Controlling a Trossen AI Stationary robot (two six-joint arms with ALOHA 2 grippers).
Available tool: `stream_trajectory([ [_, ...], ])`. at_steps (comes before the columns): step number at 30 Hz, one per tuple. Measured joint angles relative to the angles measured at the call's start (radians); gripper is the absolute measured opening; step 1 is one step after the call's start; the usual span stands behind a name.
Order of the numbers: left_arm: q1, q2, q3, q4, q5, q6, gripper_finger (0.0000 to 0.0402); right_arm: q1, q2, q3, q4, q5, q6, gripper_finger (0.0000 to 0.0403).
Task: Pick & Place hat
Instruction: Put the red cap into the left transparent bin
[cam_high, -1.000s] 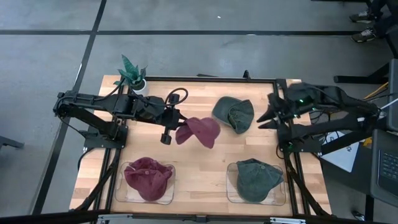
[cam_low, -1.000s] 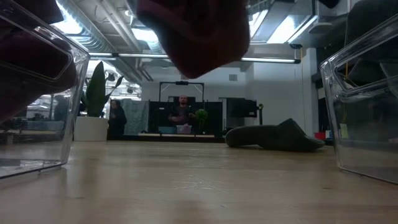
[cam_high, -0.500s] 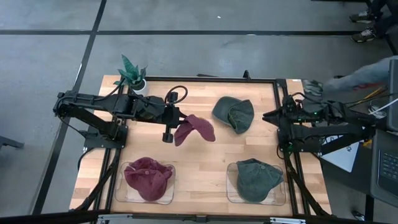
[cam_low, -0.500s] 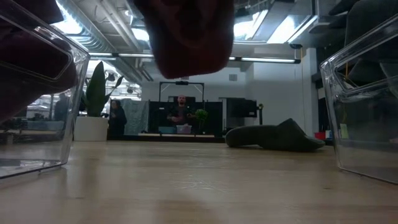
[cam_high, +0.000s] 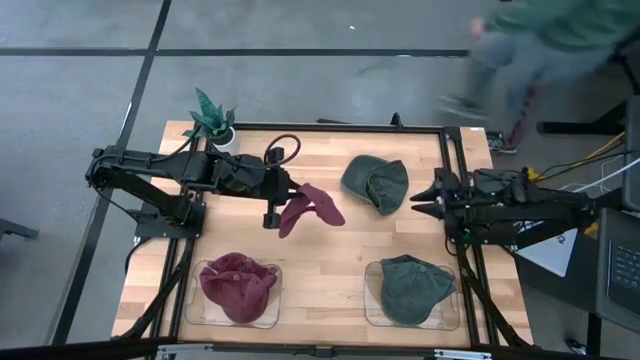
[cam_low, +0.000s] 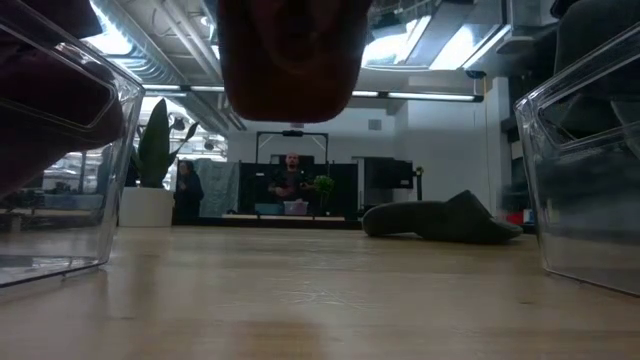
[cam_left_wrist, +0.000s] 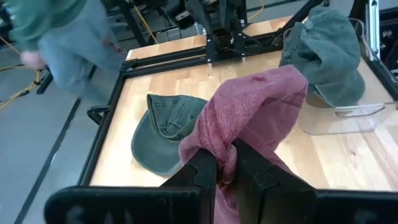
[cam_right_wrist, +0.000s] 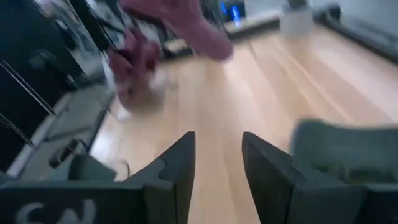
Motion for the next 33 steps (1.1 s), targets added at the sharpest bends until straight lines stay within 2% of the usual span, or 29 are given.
stream_trajectory([
  [5,0.0,0.0,0.0,0.001,-0.026,-0.024,0.0025,0.0,-0.118,-0.172,0.251,-0.068,-0.025,0.0132],
  [12,0.0,0.0,0.0,0.004,-0.042,-0.046,0.0025,0.0,-0.243,-0.315,0.411,-0.123,-0.028,0.0132],
  [19,0.0,0.0,0.0,0.004,-0.045,-0.047,0.0025,0.0,-0.245,-0.408,0.563,-0.188,-0.047,0.0132],
  [26,0.0,0.0,0.0,0.004,-0.045,-0.05,0.0025,0.0,-0.245,-0.416,0.569,-0.2,-0.13,0.0132],
  [33,-0.001,0.0,0.0,0.004,-0.043,-0.048,0.0025,0.0,-0.235,-0.416,0.498,-0.174,-0.217,0.0132],
])
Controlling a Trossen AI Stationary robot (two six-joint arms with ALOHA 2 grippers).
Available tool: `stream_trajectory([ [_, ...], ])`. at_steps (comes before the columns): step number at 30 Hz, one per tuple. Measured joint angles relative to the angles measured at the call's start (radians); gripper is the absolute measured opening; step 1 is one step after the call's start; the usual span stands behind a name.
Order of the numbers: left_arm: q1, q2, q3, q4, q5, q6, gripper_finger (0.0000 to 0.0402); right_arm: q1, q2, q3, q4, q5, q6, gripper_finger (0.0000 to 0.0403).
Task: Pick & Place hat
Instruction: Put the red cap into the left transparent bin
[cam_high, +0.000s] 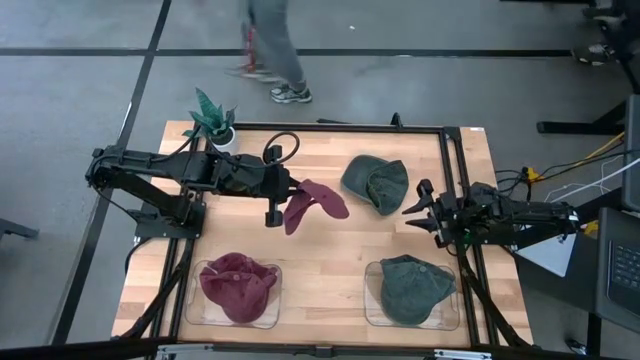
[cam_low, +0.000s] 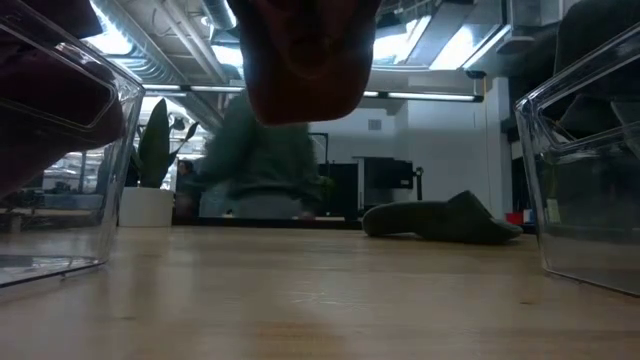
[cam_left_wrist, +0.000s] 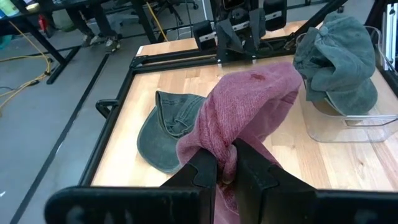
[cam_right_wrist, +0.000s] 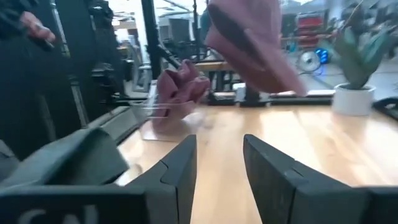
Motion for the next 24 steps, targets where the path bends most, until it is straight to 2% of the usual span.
stream_trajectory([
  [5,-0.001,0.0,0.0,0.0,0.016,0.003,0.0025,0.0,0.0,0.0,-0.018,0.107,0.011,0.0132],
  [9,-0.002,0.0,0.0,-0.001,0.064,0.058,0.0026,0.0,0.0,0.0,-0.024,0.144,0.087,0.0132],
  [12,-0.006,0.0,0.0,-0.001,0.112,0.119,0.0025,0.0,0.0,0.0,-0.026,0.151,0.088,0.0132],
  [24,-0.006,0.0,0.0,-0.025,0.397,0.514,0.0025,0.0,0.0,0.0,-0.026,0.151,0.09,0.0132],
])
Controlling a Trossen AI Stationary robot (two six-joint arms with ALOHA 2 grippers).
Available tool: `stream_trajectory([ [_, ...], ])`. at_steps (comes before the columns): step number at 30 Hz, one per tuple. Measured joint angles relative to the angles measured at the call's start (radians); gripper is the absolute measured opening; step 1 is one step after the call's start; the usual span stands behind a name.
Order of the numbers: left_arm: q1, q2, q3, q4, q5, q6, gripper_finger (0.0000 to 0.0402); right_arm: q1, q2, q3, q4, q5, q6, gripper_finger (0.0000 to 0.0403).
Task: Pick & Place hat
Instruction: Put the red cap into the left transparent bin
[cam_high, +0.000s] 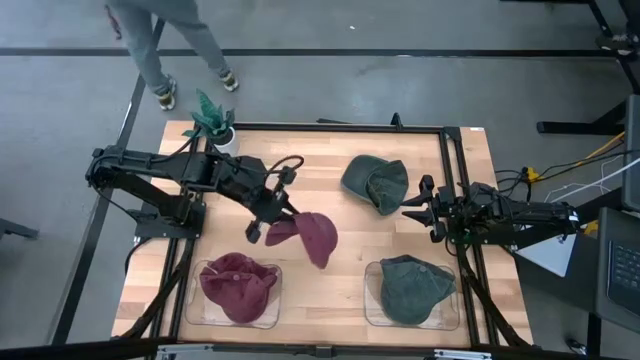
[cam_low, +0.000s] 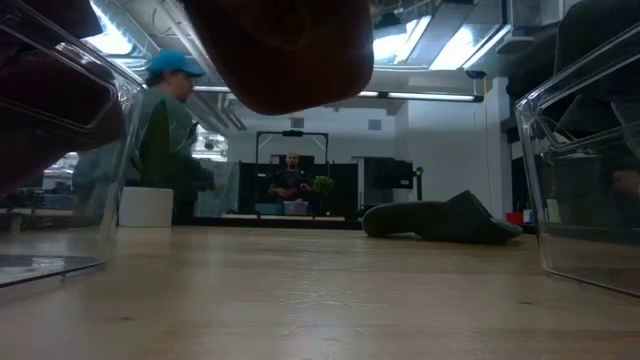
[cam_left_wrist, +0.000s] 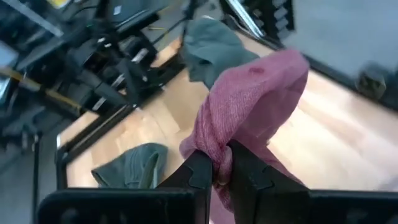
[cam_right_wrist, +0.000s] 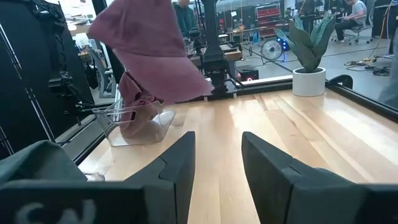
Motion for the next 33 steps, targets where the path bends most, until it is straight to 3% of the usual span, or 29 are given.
stream_trajectory([
  [6,0.023,0.006,0.0,-0.192,-0.004,0.29,0.0025,0.0,0.0,0.0,0.0,0.0,0.0,0.0132],
  [14,0.025,0.024,0.0,-0.288,-0.226,0.669,0.0025,0.0,0.0,0.0,0.0,0.001,-0.001,0.0132],
  [22,0.0,0.029,0.0,-0.348,-0.296,0.826,0.0025,0.0,0.0,0.0,0.0,0.001,0.001,0.0132],
  [33,-0.105,0.017,0.0,-0.375,-0.518,1.018,0.0025,0.0,0.0,0.0,0.0,0.0,0.001,0.0132],
])
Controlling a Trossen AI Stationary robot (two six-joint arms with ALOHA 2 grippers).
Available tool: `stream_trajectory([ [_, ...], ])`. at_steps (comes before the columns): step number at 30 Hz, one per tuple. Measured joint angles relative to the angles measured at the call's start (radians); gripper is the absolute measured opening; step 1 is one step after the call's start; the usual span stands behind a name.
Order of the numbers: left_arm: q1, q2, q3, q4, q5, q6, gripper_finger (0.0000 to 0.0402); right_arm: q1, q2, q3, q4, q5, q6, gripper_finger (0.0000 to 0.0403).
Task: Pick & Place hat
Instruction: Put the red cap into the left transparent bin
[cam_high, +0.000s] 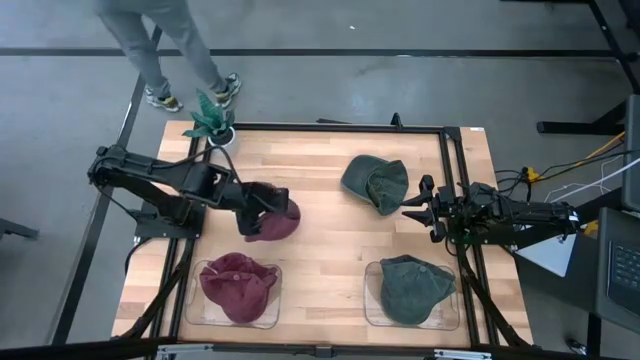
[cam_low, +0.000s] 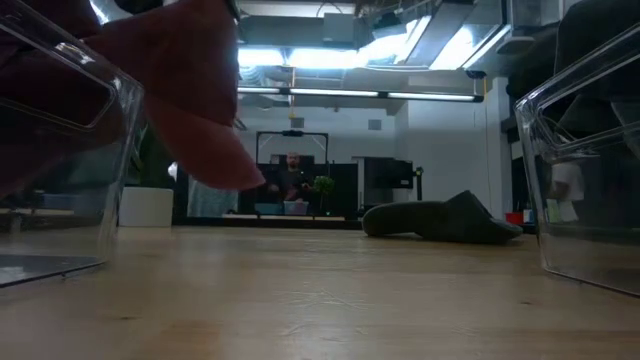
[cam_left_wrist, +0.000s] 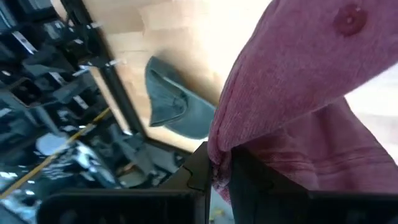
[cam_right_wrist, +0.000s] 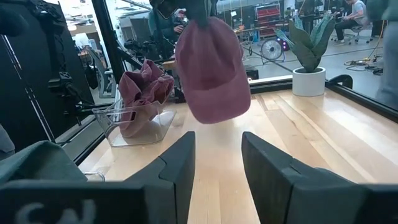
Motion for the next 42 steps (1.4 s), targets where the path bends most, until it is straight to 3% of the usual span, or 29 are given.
stream_trajectory([
  [19,-0.299,-0.19,0.0,0.109,-0.002,0.015,0.0025,0.0,0.0,0.0,0.0,0.0,0.0,0.0132],
  [29,-0.4,-0.253,0.0,0.433,0.025,0.045,0.0025,0.0,0.0,0.0,0.0,0.0,-0.001,0.0132],
  [42,-0.69,-0.201,0.0,0.334,0.116,0.016,0.0025,0.0,0.0,0.0,0.0,0.0,0.0,0.0132],
])
